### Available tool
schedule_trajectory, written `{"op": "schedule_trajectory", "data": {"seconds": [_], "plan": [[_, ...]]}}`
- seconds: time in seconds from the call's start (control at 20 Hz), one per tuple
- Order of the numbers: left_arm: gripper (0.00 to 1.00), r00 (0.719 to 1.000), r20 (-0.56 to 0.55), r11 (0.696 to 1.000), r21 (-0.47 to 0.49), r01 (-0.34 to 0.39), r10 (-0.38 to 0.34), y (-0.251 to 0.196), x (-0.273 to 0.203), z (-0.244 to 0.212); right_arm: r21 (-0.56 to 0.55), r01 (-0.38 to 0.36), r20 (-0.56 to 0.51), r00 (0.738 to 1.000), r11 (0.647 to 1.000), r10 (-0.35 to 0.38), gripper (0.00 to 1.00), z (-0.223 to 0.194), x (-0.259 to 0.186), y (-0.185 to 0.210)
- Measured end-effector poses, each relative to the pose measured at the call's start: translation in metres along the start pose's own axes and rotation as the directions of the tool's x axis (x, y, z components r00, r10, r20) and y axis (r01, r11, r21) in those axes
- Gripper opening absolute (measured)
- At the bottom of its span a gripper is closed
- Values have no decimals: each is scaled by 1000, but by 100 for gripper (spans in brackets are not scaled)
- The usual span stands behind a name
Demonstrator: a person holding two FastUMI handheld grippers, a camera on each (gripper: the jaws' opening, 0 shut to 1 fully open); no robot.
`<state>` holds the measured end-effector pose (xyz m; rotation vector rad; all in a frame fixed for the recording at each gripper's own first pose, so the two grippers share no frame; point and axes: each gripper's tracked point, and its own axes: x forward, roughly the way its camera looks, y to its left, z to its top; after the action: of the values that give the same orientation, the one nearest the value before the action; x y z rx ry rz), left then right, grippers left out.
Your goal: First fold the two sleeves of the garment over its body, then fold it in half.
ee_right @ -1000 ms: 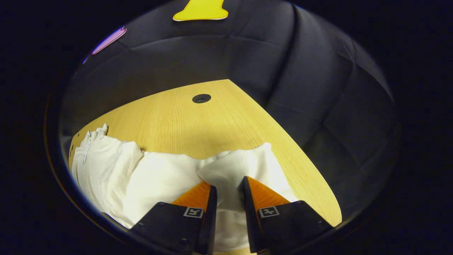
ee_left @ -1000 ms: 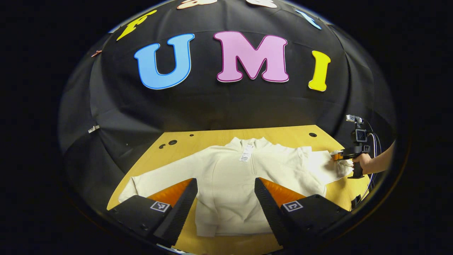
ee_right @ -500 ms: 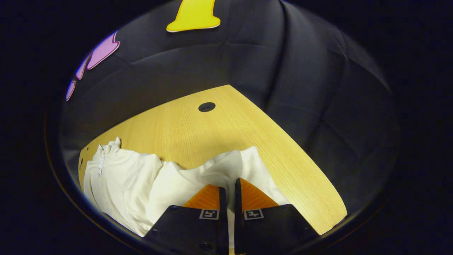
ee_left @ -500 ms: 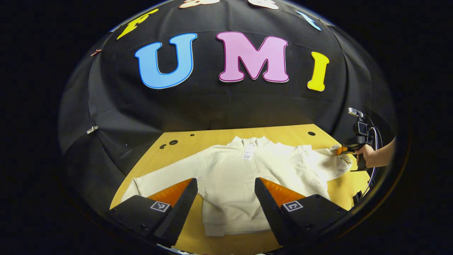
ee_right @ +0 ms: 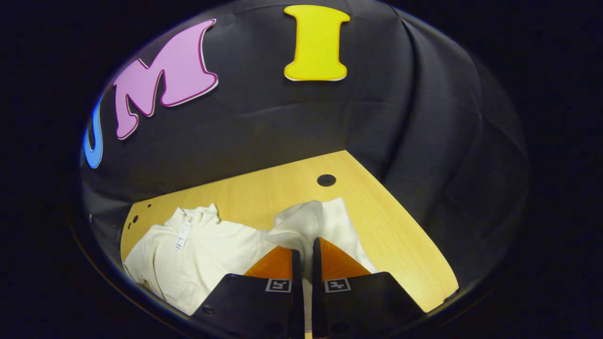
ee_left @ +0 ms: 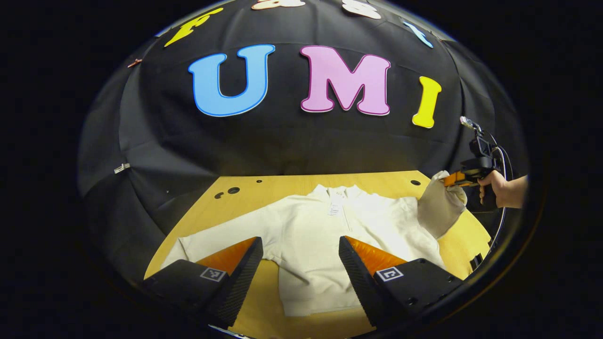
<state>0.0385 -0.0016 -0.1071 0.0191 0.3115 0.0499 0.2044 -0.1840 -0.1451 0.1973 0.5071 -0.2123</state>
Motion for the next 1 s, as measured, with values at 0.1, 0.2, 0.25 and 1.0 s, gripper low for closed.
{"op": "schedule_trajectory", "data": {"seconds": [0.1, 0.2, 0.25, 1.0], "plan": [[99, 1000, 14, 1000, -20, -3, 3, 8, 0, 4, -27, -30, 9, 1000, 999, 30, 10, 7, 0, 30], [99, 999, 30, 999, -36, -16, 17, 19, -2, 7, -79, -54, 12, 998, 995, 55, 11, 13, 0, 59], [99, 999, 38, 999, -37, -26, 27, 26, -3, 9, -87, -77, 12, 997, 993, 78, 11, 17, -1, 77], [99, 984, 6, 977, -118, -178, 179, 109, -22, -21, -261, -383, -89, 923, 886, 373, 10, -27, 10, 367]]}}
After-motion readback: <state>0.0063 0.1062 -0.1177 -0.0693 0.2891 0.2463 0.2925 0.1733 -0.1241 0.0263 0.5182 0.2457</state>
